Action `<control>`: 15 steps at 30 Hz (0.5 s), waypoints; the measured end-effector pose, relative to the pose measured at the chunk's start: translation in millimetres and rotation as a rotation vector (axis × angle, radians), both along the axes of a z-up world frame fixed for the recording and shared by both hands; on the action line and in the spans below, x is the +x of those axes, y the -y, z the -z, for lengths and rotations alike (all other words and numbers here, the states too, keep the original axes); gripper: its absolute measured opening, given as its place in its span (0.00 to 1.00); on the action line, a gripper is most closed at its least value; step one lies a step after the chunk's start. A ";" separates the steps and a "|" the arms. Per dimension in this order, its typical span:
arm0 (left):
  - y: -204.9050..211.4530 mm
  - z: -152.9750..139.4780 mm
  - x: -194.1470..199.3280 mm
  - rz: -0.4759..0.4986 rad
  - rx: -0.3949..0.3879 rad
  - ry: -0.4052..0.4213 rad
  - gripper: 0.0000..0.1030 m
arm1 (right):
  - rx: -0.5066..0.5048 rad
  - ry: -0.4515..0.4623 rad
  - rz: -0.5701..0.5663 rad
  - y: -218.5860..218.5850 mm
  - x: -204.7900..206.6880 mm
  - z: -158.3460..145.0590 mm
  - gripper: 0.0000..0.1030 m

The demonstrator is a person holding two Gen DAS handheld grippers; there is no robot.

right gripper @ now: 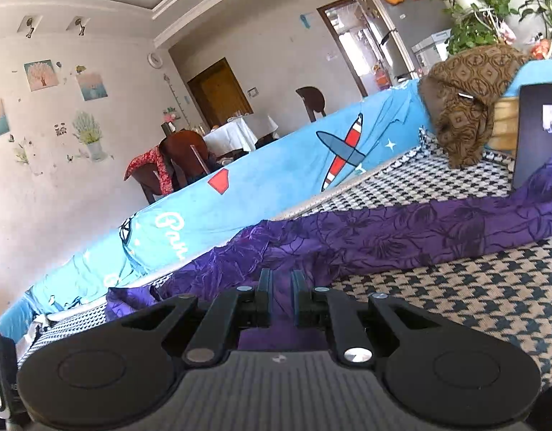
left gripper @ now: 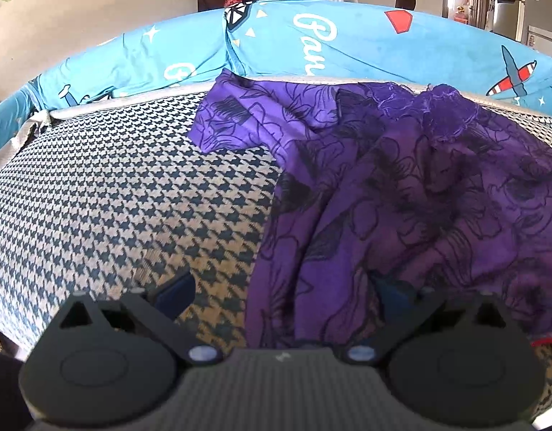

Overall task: Fold clothes
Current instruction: 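Lay the spread garment flat with the right gripper while the left gripper hovers above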

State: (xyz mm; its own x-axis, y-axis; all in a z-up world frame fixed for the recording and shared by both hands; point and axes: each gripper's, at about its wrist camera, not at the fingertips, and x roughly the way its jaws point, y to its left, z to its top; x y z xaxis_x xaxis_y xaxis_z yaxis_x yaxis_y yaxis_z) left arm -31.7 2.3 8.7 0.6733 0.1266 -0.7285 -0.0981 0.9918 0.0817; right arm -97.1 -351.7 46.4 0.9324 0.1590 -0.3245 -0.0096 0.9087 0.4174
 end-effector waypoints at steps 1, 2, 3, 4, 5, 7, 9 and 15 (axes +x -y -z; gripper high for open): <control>0.2 0.6 -1.2 0.001 0.003 0.002 1.00 | -0.003 -0.006 -0.001 1.4 -2.2 0.5 0.12; 0.4 1.1 -2.5 0.001 0.006 0.004 1.00 | 0.002 -0.023 0.005 4.6 -3.3 2.1 0.12; 0.8 1.9 -3.4 0.002 0.009 0.005 1.00 | 0.008 -0.042 0.012 8.0 -4.3 3.7 0.12; 1.4 3.2 -3.8 0.002 0.012 0.006 1.00 | 0.013 -0.061 0.019 11.3 -5.3 5.3 0.12; 2.0 4.4 -4.3 0.003 0.015 0.006 1.00 | 0.019 -0.080 0.026 14.7 -6.3 7.0 0.12; 3.5 5.7 -4.3 0.005 0.018 0.007 1.00 | 0.054 -0.130 0.049 24.5 -4.4 12.8 0.13; 5.5 5.3 -4.7 0.009 0.022 0.016 1.00 | 0.070 -0.178 0.057 30.9 -3.3 22.1 0.14; 15.7 -4.2 -10.9 0.050 0.018 0.094 1.00 | 0.136 -0.319 0.082 49.2 1.4 51.5 0.27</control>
